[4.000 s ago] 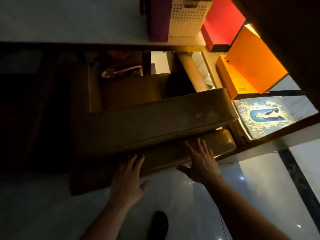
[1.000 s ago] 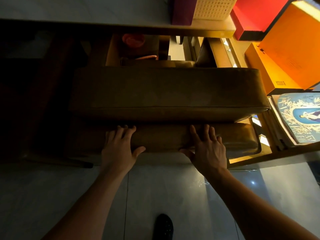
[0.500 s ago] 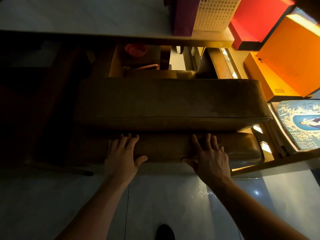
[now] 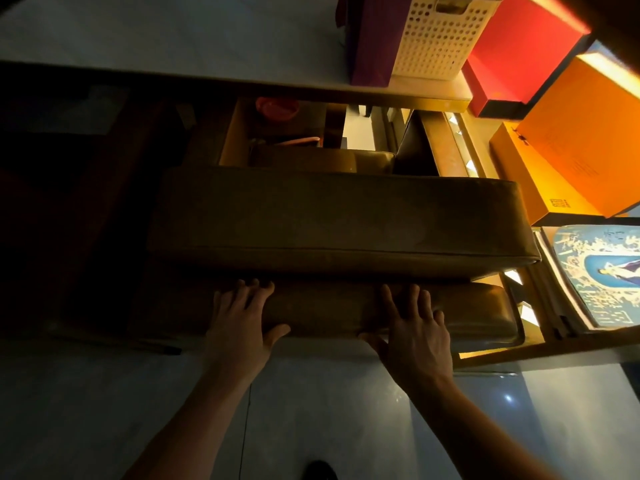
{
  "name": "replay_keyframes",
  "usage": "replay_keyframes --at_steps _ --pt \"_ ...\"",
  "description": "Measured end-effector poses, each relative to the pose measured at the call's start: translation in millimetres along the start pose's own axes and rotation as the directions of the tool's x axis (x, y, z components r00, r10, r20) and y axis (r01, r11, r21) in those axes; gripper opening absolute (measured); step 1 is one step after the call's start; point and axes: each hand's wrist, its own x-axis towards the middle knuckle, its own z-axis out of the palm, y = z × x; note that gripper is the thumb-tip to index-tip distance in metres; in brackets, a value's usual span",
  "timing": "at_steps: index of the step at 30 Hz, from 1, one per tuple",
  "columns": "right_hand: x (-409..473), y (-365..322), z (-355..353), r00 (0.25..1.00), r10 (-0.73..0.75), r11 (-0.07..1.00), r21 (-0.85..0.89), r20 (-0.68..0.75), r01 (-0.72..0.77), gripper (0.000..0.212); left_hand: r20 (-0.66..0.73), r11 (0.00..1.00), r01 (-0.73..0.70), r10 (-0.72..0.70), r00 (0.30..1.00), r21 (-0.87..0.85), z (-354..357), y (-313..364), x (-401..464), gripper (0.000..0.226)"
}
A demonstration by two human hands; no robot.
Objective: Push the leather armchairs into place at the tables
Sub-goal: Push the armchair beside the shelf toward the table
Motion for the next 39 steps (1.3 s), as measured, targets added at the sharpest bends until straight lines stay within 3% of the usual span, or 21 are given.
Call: replay_keyframes --at_steps 16,19,24,27,39 --pt "2 -1 -7 0.999 0.005 1.000 0.008 0.053 -0.005 0.094 0.067 0.999 0.036 -0.038 0.997 0.027 -2 0 5 0.076" --pt "-1 -3 -14 0.998 0.006 1.000 0.030 0.060 -0.008 0.096 0.141 0.999 0.027 -0.033 0.989 0.043 -11 0 7 0.080" --pt "-5 -2 -28 0.990 -0.007 0.999 0.033 0.142 0.002 0.103 0.379 1.000 0.006 -0.004 0.926 -0.003 -38 -13 7 0.088" --pt "-5 -10 -45 0.987 0.002 0.998 0.060 0.160 -0.011 0.102 0.364 0.998 0.011 0.010 0.932 -0.056 -58 -21 -5 0.086" --pt "-76 -171 -116 0.982 -0.055 0.984 0.178 0.181 0.022 0.097 0.342 0.991 -0.017 0.060 0.938 -0.129 -174 -143 -64 0.085"
